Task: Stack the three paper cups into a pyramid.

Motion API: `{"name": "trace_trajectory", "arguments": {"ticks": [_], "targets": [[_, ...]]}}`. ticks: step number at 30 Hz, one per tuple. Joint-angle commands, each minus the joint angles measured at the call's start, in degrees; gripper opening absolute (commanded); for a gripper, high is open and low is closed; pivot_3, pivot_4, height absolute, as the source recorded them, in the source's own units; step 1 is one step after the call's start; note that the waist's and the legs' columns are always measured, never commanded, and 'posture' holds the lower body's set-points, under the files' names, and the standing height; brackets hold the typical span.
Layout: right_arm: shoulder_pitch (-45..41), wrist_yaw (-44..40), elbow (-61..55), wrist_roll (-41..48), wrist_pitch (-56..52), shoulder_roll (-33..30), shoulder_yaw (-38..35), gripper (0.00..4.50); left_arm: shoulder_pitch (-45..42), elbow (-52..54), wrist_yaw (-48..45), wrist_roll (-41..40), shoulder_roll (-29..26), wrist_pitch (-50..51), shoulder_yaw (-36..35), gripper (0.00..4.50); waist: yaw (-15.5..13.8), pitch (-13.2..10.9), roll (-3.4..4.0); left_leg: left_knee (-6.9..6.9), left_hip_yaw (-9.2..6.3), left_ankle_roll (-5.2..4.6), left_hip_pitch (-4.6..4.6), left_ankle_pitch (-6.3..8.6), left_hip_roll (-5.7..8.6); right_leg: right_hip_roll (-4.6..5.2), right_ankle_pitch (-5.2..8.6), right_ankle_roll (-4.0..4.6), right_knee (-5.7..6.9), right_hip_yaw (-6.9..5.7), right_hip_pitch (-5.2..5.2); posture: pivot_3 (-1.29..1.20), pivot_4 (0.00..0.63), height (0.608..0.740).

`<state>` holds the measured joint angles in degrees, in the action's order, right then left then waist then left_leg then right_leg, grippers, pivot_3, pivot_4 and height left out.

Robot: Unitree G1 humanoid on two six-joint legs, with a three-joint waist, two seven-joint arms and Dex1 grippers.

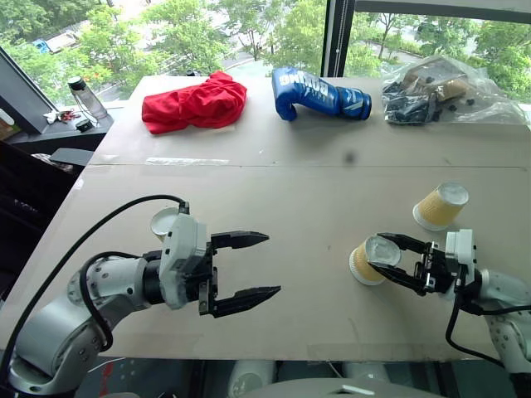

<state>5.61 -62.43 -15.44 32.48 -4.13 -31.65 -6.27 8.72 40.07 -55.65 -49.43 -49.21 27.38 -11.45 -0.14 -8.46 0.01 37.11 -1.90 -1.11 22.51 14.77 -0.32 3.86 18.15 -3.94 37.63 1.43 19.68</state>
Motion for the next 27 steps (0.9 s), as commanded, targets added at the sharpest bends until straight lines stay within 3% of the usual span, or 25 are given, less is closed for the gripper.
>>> {"name": "trace_trajectory", "arguments": {"ticks": [1, 8, 15, 19, 24, 27], "targets": [[-8.1, 6.4, -2.3, -0.3, -4.3, 2.8, 3.0, 2.07, -0.8, 1.9, 3.8, -1.5, 1.7, 0.4, -2.1, 4.5, 0.7, -0.1, -0.04, 0.0, 0.0, 0.0, -0.02, 0.0, -0.01, -0.01, 0.0, 0.0, 0.02, 0.02, 0.0, 0.0, 0.15, 0.74], [-26.4, 18.7, 8.5, -10.9, -10.8, 10.5, 11.4, 2.07, -5.0, 0.2, 20.4, 2.6, 8.7, 5.2, 1.6, 4.5, 1.0, -0.2, -0.17, 0.04, -0.03, 0.04, -0.03, -0.03, 0.0, -0.09, -0.01, -0.01, 0.2, 0.04, 0.12, 0.0, 0.15, 0.74], [-38.8, 23.6, 22.6, -16.3, -13.4, 16.4, 14.2, 2.07, -5.8, 0.9, 26.3, 2.8, 11.8, 8.2, 2.3, 4.5, 1.1, -0.3, -0.25, 0.06, -0.02, 0.35, 0.29, -0.21, 0.0, -0.14, 0.0, -0.03, 0.28, 0.08, 0.47, 0.0, 0.15, 0.74], [-41.5, 23.5, 26.1, -17.0, -14.4, 17.6, 14.1, 2.07, -5.7, 0.9, 26.6, 3.9, 12.1, 7.9, 2.8, 4.5, 1.2, -0.3, -0.25, 0.03, 0.0, 0.4, 0.25, -0.24, -0.03, -0.22, 0.0, -0.03, 0.36, 0.12, 0.54, 0.0, 0.15, 0.74], [-40.8, 22.8, 23.2, -14.8, -13.9, 18.4, 11.9, 4.27, -5.7, 0.6, 25.7, 5.6, 12.5, 7.3, 3.6, 4.5, 1.2, -0.3, -0.24, 0.02, 0.03, 0.32, 0.29, -0.19, -0.04, -0.22, -0.01, -0.03, 0.36, 0.14, 0.58, 0.0, 0.15, 0.74], [-40.2, 22.5, 21.8, -14.5, -13.9, 18.1, 11.5, 4.46, -6.0, 0.5, 25.3, 6.1, 12.8, 7.3, 3.8, 4.5, 1.1, -0.3, -0.24, 0.01, 0.03, 0.31, 0.3, -0.19, -0.04, -0.21, -0.01, -0.03, 0.36, 0.14, 0.59, 0.0, 0.15, 0.74]]}}
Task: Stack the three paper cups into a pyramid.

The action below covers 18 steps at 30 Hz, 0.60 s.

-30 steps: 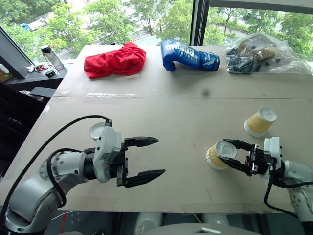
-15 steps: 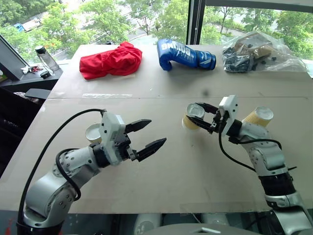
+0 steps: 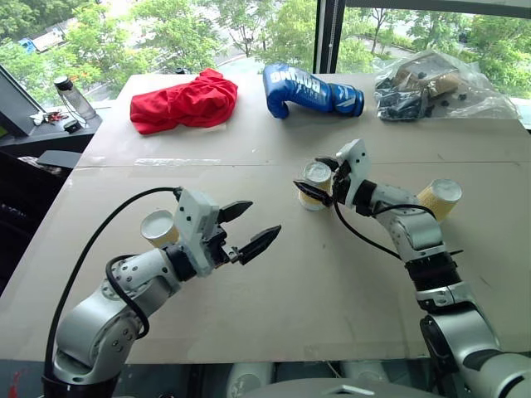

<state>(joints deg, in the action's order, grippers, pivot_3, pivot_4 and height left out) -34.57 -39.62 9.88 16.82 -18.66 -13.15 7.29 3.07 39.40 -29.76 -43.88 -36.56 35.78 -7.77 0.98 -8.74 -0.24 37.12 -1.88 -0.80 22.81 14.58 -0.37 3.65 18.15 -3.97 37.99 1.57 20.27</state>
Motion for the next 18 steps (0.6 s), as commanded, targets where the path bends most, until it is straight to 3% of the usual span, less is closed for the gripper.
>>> {"name": "trace_trajectory", "arguments": {"ticks": [1, 9, 14, 18], "targets": [[0.0, -0.3, -3.6, 1.2, 0.6, -0.4, -2.1, 4.46, -0.3, 1.2, -0.7, 0.6, 0.2, -1.1, 0.1, 4.5, 0.0, 0.0, 0.0, 0.0, 0.0, -0.02, 0.0, 0.01, 0.0, 0.0, 0.0, 0.0, 0.0, 0.0, 0.0, 0.0, 0.15, 0.74], [16.1, 3.3, -29.9, 3.4, -2.2, -11.5, -12.6, 4.46, -10.7, -1.7, -8.6, 0.0, 1.2, -1.7, 6.9, 4.5, -0.9, -0.1, -0.03, 0.02, -0.06, -0.09, 0.18, 0.05, 0.05, 0.06, 0.0, 0.0, -0.1, -0.06, 0.0, 0.0, 0.15, 0.74], [25.5, 10.7, -34.9, -0.3, -0.4, -14.4, -23.6, 4.46, -18.4, -6.7, -11.3, 2.2, 3.0, -2.0, 11.4, 4.5, -0.3, -0.1, -0.05, 0.01, -0.03, -0.12, 0.06, 0.06, 0.04, -0.05, 0.0, 0.0, 0.0, 0.0, -0.02, 0.0, 0.15, 0.74], [29.3, 14.2, -35.4, -1.5, -0.5, -15.1, -27.4, 4.46, -20.6, -9.1, -13.7, 3.5, 3.4, -2.5, 12.9, 4.5, 0.2, -0.1, -0.06, 0.01, 0.1, -0.12, 0.05, 0.06, 0.05, -0.06, 0.0, -0.01, -0.01, 0.14, 0.0, 0.0, 0.15, 0.74]]}}
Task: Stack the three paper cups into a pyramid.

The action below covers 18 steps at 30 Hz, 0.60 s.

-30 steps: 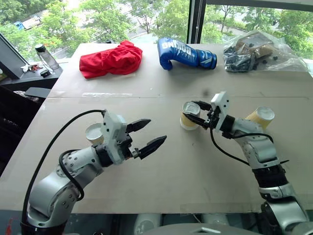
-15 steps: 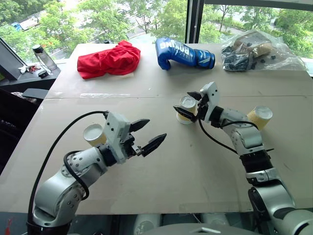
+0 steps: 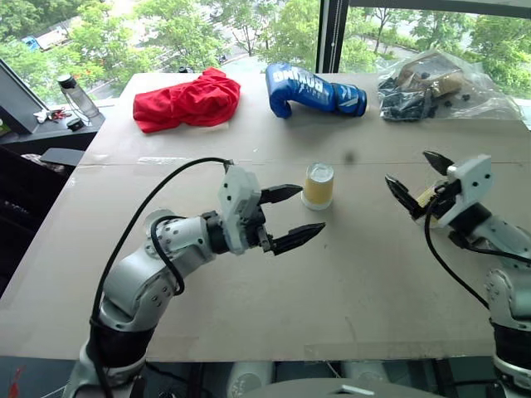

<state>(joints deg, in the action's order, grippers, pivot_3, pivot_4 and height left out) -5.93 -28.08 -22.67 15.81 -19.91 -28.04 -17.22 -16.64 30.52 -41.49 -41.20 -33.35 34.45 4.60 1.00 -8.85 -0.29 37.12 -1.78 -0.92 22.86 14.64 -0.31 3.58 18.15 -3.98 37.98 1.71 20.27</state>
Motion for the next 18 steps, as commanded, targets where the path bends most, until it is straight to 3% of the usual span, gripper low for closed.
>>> {"name": "trace_trajectory", "arguments": {"ticks": [1, 10, 18], "targets": [[1.3, 3.2, -2.7, -0.5, 0.7, -0.1, -3.3, 4.46, -1.1, -0.7, -2.6, 1.1, 0.2, -1.3, 0.8, 4.5, 0.3, 0.0, 0.0, 0.0, 0.02, 0.0, 0.0, 0.0, -0.01, -0.04, 0.0, 0.0, 0.0, 0.02, 0.01, 0.0, 0.15, 0.74], [3.2, 9.4, 0.8, 0.4, 0.5, 5.7, -4.1, 4.46, -1.3, -3.0, -7.0, 5.4, -0.9, -3.9, 2.3, 4.5, -0.2, 0.0, 0.0, 0.01, -0.01, 0.0, -0.01, 0.0, -0.07, -0.1, 0.0, 0.0, 0.01, 0.04, 0.0, 0.0, 0.15, 0.74], [4.7, 9.6, 6.4, 3.8, 2.6, 8.8, -6.3, 4.46, -1.1, -2.7, -7.3, 6.1, -0.2, -4.4, 1.4, 4.5, -0.3, 0.0, 0.01, 0.01, -0.02, 0.0, -0.01, 0.0, -0.08, -0.08, 0.0, 0.0, 0.01, 0.03, 0.0, 0.0, 0.15, 0.74]]}}
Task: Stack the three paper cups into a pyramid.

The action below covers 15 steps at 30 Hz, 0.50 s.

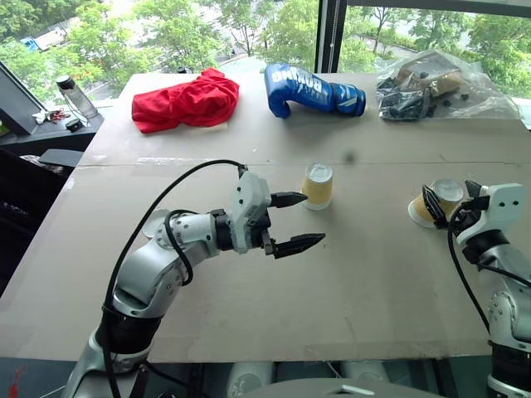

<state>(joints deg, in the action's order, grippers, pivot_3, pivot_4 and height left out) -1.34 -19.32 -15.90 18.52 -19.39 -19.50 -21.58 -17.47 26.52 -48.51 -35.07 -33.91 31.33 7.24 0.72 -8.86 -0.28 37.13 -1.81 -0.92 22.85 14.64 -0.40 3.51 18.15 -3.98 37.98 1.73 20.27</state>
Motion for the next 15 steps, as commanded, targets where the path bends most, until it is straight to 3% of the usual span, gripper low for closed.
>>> {"name": "trace_trajectory", "arguments": {"ticks": [1, 4, 7, 15], "targets": [[0.0, 1.0, -0.3, 1.3, 2.1, 0.4, -1.9, 4.46, -0.2, 1.3, -0.3, 0.0, 0.5, -1.4, -1.3, 4.5, 0.0, 0.0, 0.01, 0.0, 0.0, 0.0, 0.0, 0.0, 0.0, 0.0, 0.0, 0.0, 0.01, 0.0, 0.0, 0.0, 0.15, 0.74], [-0.3, 1.4, -0.7, 1.6, 2.3, 0.8, -1.3, 3.67, -0.2, 1.3, -0.3, 0.1, 0.7, -1.6, -1.3, 4.5, 0.1, 0.0, 0.01, 0.0, 0.0, 0.0, -0.01, 0.0, 0.0, -0.01, 0.0, 0.0, 0.02, 0.01, 0.0, 0.0, 0.15, 0.74], [-1.3, 1.1, -1.1, 1.7, 2.5, 0.2, -0.3, 2.27, 0.0, 1.4, -0.2, 0.1, 0.7, -1.8, -1.4, 4.5, 0.1, 0.0, 0.01, 0.0, 0.0, 0.0, -0.02, 0.0, -0.01, -0.01, 0.0, 0.0, 0.03, 0.0, 0.0, 0.0, 0.15, 0.74], [-4.0, -4.0, -6.3, 1.0, -0.5, -1.6, 10.4, 2.19, 5.2, 3.1, 3.9, 0.8, 1.3, -2.7, -4.4, 4.5, 0.3, 0.0, 0.03, -0.02, -0.01, -0.01, -0.03, 0.0, -0.06, -0.04, 0.0, 0.0, 0.03, 0.01, 0.02, 0.0, 0.15, 0.74]]}}
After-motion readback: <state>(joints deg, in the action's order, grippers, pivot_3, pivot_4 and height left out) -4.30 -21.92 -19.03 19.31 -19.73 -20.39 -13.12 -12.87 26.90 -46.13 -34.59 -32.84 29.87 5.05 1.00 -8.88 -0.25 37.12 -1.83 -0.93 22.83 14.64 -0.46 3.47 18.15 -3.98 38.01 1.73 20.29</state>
